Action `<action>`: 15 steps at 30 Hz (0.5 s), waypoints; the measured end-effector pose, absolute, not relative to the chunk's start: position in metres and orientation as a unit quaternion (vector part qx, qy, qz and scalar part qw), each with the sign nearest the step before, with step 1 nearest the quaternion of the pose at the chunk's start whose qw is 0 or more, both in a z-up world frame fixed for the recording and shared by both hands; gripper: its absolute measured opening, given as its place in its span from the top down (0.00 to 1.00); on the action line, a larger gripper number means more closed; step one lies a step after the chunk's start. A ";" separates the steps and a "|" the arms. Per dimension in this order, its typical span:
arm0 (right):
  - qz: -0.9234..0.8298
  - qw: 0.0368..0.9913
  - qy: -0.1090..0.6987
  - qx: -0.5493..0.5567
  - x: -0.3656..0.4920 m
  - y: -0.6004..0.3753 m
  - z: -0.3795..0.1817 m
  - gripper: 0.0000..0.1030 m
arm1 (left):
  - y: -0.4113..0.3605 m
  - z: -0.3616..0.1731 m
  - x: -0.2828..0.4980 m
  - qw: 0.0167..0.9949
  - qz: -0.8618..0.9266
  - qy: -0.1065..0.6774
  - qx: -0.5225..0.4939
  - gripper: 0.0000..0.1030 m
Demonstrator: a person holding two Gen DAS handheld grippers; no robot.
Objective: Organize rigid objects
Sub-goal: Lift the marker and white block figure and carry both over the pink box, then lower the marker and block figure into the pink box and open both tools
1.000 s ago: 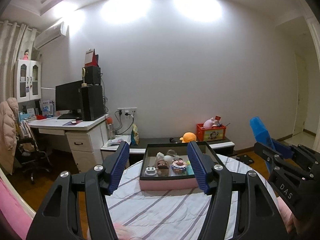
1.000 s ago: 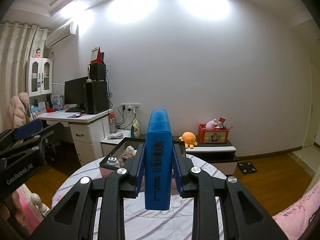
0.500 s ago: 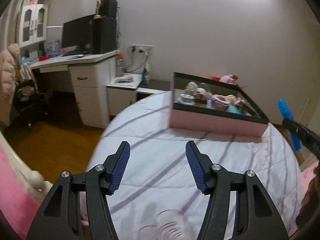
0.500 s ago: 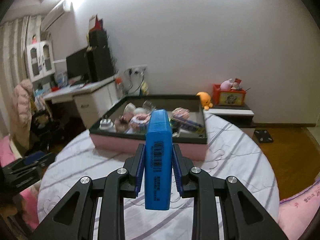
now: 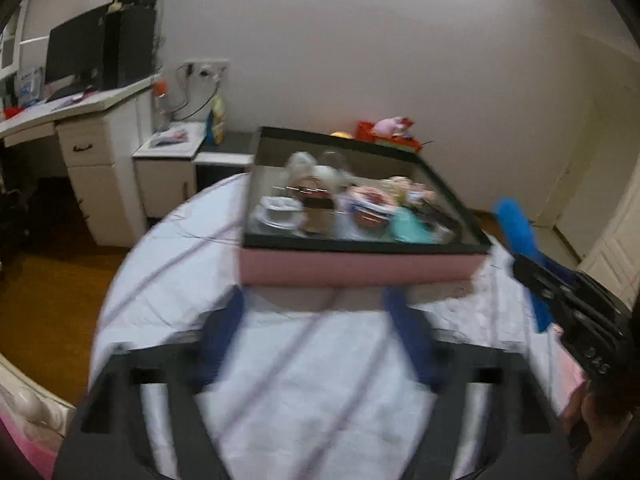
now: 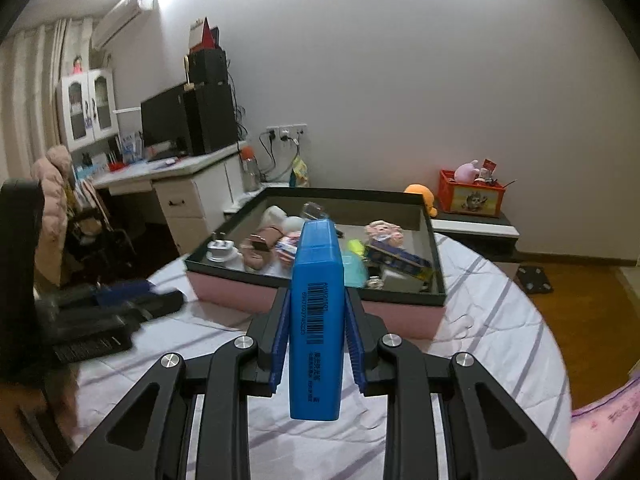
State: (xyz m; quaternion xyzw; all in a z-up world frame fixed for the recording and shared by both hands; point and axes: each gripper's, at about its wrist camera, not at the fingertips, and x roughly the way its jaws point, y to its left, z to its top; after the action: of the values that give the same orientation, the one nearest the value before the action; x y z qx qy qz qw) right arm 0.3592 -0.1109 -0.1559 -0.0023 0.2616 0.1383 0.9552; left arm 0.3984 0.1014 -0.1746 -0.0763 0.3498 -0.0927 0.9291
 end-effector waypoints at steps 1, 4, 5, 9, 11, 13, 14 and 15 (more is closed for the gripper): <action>0.137 0.955 0.263 -0.002 0.362 -0.113 -0.155 0.74 | 0.109 -0.174 0.405 0.930 -0.085 0.349 -0.079 0.17; 0.130 0.957 0.258 0.006 0.368 -0.123 -0.153 0.74 | 0.125 -0.180 0.430 0.922 -0.055 0.375 -0.079 0.21; 0.131 0.957 0.257 0.010 0.369 -0.124 -0.153 0.74 | 0.126 -0.181 0.436 0.920 -0.051 0.381 -0.076 0.21; 0.127 0.958 0.258 0.006 0.377 -0.127 -0.154 0.74 | 0.120 -0.193 0.464 0.912 -0.036 0.407 -0.043 0.31; 0.123 0.958 0.260 0.002 0.385 -0.128 -0.154 0.74 | 0.120 -0.195 0.472 0.908 -0.035 0.416 -0.034 0.32; 0.119 0.958 0.260 -0.006 0.393 -0.130 -0.154 0.74 | 0.122 -0.192 0.473 0.908 -0.037 0.415 -0.033 0.33; 0.119 0.958 0.262 -0.007 0.395 -0.130 -0.154 0.74 | 0.124 -0.189 0.471 0.911 -0.053 0.406 -0.047 0.36; 0.118 0.958 0.263 -0.009 0.398 -0.130 -0.154 0.74 | 0.126 -0.187 0.470 0.911 -0.061 0.404 -0.053 0.36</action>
State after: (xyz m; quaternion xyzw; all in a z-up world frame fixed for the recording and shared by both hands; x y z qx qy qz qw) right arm 0.3984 -0.1300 -0.1539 -0.0095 0.2628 0.1184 0.9575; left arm 0.4700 0.1265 -0.1868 -0.0534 0.4043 -0.0607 0.9110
